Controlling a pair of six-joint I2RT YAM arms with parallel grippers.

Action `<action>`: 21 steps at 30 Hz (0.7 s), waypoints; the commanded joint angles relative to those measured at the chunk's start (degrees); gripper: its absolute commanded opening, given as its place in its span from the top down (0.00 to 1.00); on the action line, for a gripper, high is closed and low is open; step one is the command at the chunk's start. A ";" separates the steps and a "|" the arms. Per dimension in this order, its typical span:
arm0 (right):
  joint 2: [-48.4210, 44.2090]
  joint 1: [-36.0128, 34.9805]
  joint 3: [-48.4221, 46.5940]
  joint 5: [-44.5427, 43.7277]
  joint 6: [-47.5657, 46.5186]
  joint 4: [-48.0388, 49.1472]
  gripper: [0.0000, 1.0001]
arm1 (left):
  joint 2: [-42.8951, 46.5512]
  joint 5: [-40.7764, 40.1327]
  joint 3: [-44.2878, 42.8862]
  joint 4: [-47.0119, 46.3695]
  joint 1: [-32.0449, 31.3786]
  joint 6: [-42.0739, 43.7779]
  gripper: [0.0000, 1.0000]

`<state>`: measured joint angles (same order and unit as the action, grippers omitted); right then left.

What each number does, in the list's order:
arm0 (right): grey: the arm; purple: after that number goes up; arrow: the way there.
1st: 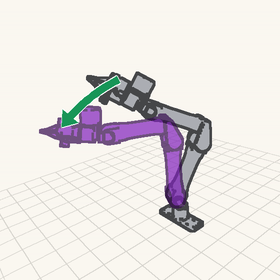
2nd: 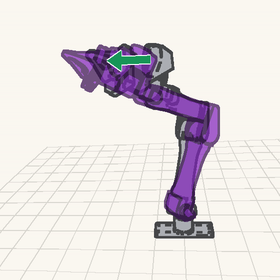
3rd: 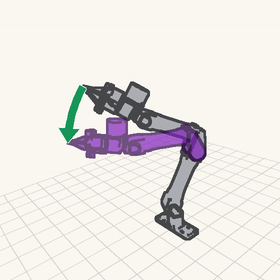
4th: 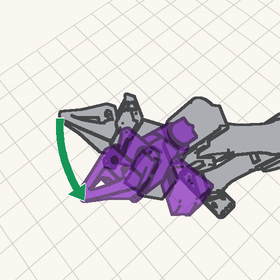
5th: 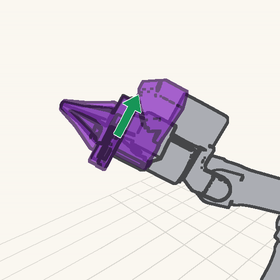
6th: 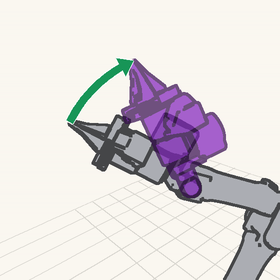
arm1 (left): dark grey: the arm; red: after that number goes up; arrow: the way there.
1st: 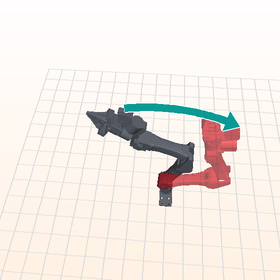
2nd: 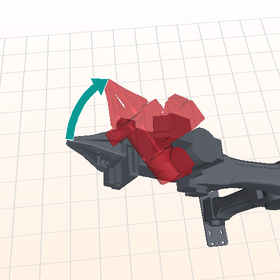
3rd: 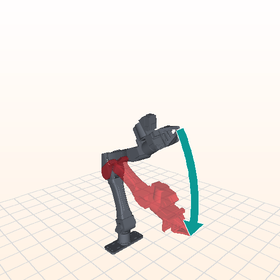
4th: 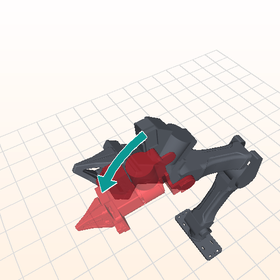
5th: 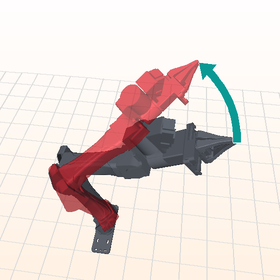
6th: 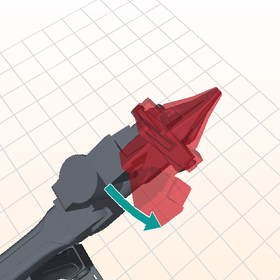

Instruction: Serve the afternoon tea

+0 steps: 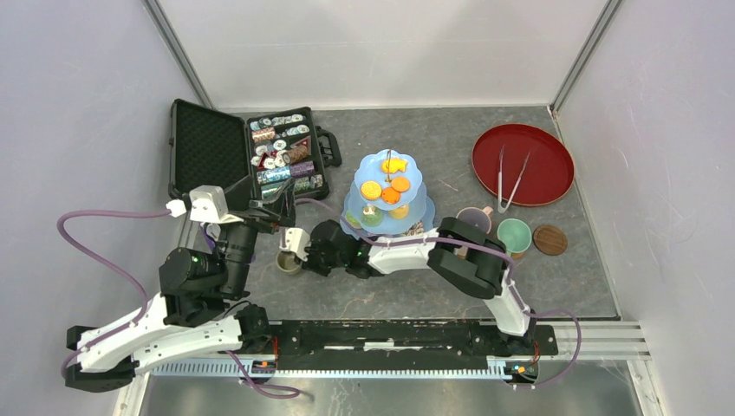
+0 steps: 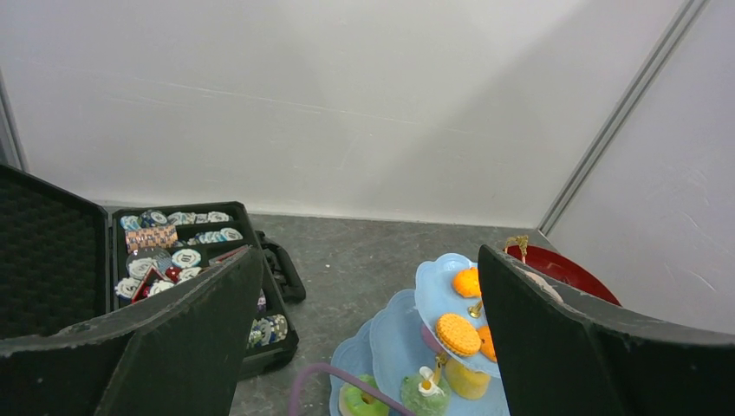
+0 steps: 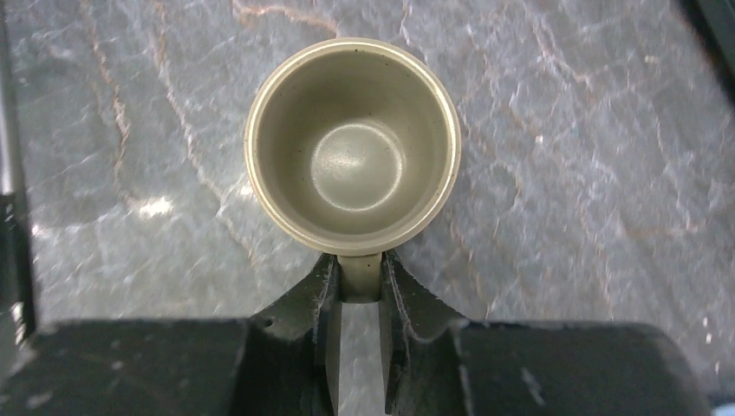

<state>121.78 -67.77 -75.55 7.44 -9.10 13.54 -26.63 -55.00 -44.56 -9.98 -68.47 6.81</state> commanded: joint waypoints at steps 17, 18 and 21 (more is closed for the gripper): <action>-59.66 -3.16 35.42 -11.26 8.28 -8.76 1.00 | -1.97 -0.24 0.98 -3.94 0.52 3.81 0.00; -62.12 -3.19 35.68 -13.54 8.41 -11.79 1.00 | -2.17 -0.20 0.96 -3.87 0.48 3.77 0.00; -68.92 -3.17 35.72 -24.61 9.01 -19.82 1.00 | -2.66 -0.12 0.94 -3.82 0.45 3.60 0.00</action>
<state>60.23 -70.98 -39.79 -2.35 -1.56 3.03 -28.32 -55.35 -43.59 -12.14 -68.20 9.56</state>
